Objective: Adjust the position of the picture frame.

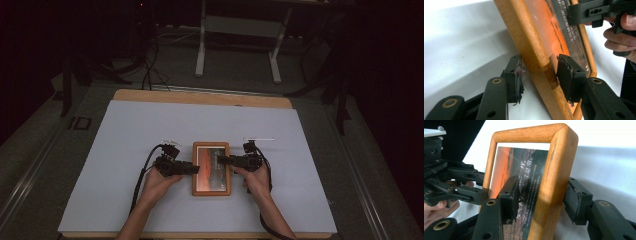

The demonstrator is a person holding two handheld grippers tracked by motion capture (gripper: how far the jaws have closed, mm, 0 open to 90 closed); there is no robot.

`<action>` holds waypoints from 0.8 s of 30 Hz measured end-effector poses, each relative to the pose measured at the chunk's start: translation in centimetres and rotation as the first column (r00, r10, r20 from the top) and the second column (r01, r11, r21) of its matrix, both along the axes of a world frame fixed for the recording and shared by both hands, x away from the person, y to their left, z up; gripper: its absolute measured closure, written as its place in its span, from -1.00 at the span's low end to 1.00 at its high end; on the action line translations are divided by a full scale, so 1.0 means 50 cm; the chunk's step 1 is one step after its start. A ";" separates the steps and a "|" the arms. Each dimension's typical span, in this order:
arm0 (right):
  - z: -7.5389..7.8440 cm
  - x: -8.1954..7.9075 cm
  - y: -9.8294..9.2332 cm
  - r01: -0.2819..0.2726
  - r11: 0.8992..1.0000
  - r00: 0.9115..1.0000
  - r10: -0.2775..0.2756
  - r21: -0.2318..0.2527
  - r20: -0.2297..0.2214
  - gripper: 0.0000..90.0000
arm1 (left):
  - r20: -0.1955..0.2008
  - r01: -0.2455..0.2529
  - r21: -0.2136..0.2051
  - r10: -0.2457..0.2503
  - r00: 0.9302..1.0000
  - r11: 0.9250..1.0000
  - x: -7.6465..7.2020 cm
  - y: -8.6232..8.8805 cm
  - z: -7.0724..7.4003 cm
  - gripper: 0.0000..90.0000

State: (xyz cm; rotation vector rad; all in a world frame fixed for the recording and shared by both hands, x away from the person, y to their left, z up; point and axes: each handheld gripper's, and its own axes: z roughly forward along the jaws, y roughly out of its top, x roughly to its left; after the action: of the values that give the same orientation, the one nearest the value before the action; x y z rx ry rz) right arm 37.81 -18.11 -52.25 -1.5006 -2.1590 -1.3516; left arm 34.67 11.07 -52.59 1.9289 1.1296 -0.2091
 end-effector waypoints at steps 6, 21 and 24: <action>-0.005 0.004 -0.002 0.002 1.000 1.000 -0.002 -0.017 -0.004 0.13 | 0.000 0.000 0.000 0.000 1.000 1.000 0.002 0.001 -0.006 0.20; -0.004 -0.003 -0.011 0.009 1.000 1.000 -0.008 -0.021 0.009 0.15 | 0.015 0.045 0.004 -0.045 0.999 0.999 0.015 0.000 -0.005 0.18; -0.004 -0.005 -0.012 0.010 1.000 1.000 -0.009 -0.028 0.018 0.16 | 0.016 0.054 0.005 -0.054 0.998 0.999 0.017 0.001 -0.005 0.18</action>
State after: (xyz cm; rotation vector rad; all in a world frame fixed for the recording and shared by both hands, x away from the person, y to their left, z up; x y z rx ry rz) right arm 37.56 -18.71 -52.43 -1.5168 -2.1932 -1.3478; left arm 35.50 11.12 -52.86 1.9632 1.0694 -0.2201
